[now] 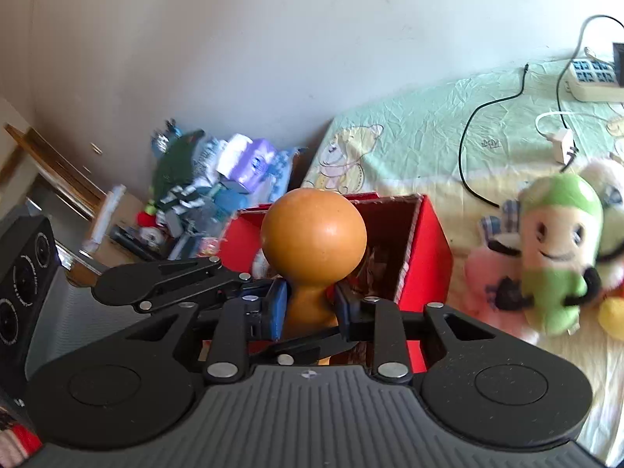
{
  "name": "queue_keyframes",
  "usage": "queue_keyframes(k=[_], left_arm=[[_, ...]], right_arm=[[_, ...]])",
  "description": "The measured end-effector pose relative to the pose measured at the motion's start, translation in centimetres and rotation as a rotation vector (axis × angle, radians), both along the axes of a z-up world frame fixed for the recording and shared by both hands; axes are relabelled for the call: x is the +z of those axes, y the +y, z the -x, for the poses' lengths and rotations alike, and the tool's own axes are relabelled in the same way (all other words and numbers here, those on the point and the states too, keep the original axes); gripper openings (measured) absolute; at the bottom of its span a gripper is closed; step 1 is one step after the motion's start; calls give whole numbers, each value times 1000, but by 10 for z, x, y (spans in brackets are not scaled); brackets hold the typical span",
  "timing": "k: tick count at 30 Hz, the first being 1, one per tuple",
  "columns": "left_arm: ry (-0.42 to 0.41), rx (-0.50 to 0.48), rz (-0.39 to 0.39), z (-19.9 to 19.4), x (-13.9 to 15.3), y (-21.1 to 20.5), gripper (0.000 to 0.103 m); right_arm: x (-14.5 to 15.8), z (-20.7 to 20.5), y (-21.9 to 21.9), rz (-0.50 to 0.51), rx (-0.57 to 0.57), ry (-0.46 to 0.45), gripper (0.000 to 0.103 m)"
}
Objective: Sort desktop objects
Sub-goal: 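Lift the gourd with the right gripper and carry it over the box, then lower the gourd into the box beside the beige strap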
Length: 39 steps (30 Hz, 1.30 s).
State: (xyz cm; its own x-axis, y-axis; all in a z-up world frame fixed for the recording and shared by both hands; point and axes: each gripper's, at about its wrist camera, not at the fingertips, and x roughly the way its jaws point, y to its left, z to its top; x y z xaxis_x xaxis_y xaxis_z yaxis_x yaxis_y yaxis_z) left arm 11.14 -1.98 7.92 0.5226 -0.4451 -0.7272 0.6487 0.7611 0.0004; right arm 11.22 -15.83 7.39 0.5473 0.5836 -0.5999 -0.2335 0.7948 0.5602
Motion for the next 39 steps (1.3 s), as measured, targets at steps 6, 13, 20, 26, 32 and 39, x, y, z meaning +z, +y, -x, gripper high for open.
queue_keyframes(k=[6,13,20,26,32,39], left_arm=[[122,-13,27,-41,-32,23,41],[212,-101,-49,-61,-71,23,42],[237,-143,-57,-67,-83,28,44],[270,-132,-53,-73,-91,29,50],[291,-79,-30,-82,-93,33,67],[304,5,-34,-89,-95,38,67]], right_arm=[[-19,-25,26,125,-17,48,29],[-37,-49,51,283,-11,170,27],[-44,-56,61,377,-44,239,26],[-48,-58,57,394,-64,255,27],[-48,-55,49,357,-109,235,23],[-48,-51,50,356,-143,176,22]])
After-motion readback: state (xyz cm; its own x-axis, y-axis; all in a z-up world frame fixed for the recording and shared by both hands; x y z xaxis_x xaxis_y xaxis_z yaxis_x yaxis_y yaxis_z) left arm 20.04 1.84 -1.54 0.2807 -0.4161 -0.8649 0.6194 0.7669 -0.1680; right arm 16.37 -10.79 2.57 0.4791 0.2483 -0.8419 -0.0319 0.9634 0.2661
